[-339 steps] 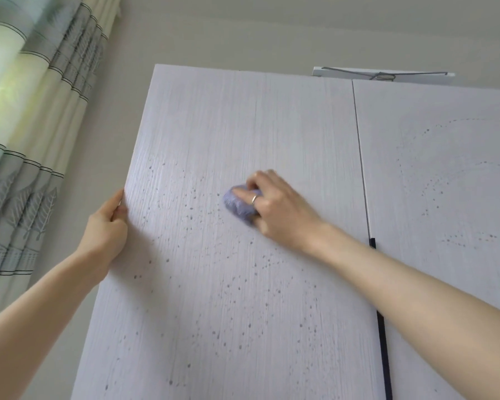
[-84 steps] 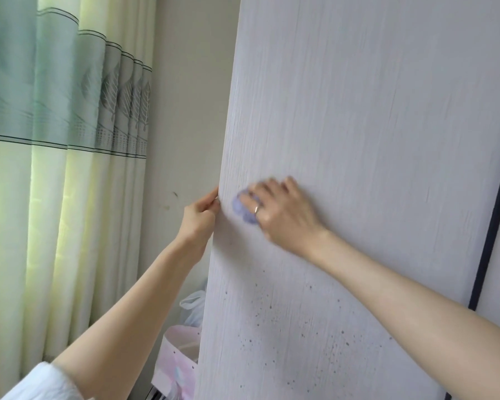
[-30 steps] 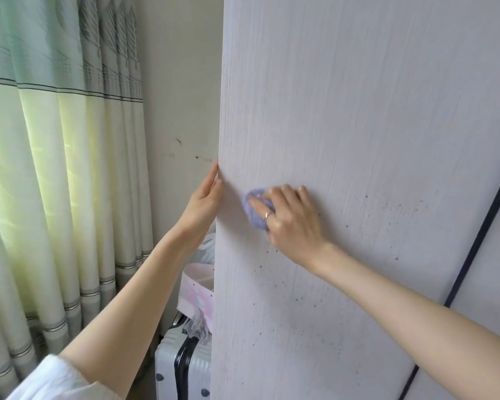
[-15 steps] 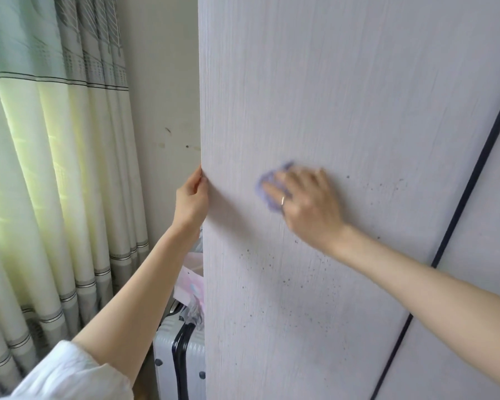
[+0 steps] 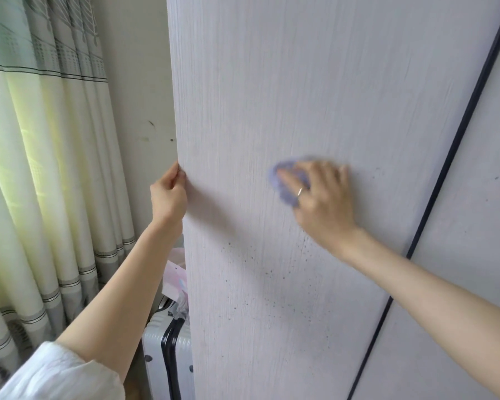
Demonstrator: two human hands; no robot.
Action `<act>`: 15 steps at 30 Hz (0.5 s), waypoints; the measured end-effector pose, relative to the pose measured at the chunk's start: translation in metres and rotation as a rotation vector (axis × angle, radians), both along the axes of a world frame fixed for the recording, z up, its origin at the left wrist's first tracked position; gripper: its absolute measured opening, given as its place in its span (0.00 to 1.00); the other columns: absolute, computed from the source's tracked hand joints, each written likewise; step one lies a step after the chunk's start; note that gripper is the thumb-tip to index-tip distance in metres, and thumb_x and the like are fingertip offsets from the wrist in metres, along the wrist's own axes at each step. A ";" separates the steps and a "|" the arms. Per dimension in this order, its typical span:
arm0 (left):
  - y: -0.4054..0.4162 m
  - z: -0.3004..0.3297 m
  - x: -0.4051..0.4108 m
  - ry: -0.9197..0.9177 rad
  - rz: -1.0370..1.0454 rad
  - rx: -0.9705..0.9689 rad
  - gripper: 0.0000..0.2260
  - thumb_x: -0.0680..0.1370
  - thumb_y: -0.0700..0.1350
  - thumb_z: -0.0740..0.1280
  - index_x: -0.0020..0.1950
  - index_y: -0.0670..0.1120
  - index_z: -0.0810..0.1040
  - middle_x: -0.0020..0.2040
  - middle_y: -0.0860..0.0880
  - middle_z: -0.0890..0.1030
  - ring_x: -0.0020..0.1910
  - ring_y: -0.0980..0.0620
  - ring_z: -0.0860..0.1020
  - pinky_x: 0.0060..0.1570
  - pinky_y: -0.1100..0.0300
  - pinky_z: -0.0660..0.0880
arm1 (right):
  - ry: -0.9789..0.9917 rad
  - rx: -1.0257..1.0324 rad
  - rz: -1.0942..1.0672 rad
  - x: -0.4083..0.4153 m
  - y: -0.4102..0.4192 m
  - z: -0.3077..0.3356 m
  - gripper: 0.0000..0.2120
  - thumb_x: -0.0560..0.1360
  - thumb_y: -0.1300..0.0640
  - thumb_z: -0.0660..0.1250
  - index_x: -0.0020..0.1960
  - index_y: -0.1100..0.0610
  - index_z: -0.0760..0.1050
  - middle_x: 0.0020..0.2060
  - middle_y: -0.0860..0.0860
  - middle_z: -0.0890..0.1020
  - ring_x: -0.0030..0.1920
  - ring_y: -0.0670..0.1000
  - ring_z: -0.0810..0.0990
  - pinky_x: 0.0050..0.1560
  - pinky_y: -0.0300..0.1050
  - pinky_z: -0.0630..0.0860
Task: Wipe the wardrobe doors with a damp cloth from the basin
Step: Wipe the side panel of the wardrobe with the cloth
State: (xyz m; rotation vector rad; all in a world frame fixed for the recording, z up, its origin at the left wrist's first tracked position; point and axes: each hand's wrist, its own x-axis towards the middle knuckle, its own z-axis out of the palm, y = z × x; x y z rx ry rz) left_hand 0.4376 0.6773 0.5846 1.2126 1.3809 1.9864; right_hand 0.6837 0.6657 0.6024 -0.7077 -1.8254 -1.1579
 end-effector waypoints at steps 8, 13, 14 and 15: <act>0.004 -0.005 0.002 -0.031 0.018 0.028 0.16 0.82 0.39 0.56 0.67 0.50 0.75 0.44 0.67 0.75 0.42 0.67 0.72 0.39 0.82 0.66 | -0.270 -0.024 -0.027 0.029 -0.008 -0.013 0.16 0.73 0.68 0.57 0.49 0.58 0.82 0.44 0.53 0.82 0.42 0.54 0.81 0.41 0.48 0.67; 0.001 -0.001 0.003 -0.057 -0.027 0.051 0.15 0.82 0.38 0.56 0.68 0.46 0.73 0.57 0.58 0.77 0.57 0.61 0.73 0.53 0.75 0.67 | 0.223 -0.038 0.000 0.043 0.001 0.043 0.19 0.63 0.68 0.71 0.54 0.61 0.80 0.46 0.59 0.79 0.46 0.57 0.73 0.42 0.50 0.62; 0.000 -0.001 0.003 -0.064 -0.035 0.055 0.15 0.82 0.38 0.56 0.68 0.45 0.73 0.58 0.57 0.77 0.58 0.61 0.73 0.55 0.73 0.67 | 0.236 -0.052 0.004 0.045 0.000 0.034 0.19 0.63 0.69 0.71 0.54 0.62 0.80 0.46 0.60 0.79 0.46 0.57 0.72 0.42 0.50 0.63; 0.000 0.000 0.003 -0.067 -0.035 0.058 0.15 0.82 0.38 0.56 0.68 0.45 0.73 0.58 0.57 0.76 0.58 0.61 0.73 0.54 0.73 0.67 | 0.199 -0.069 0.015 0.047 -0.002 0.018 0.19 0.62 0.70 0.72 0.54 0.63 0.80 0.45 0.61 0.79 0.45 0.58 0.72 0.42 0.51 0.65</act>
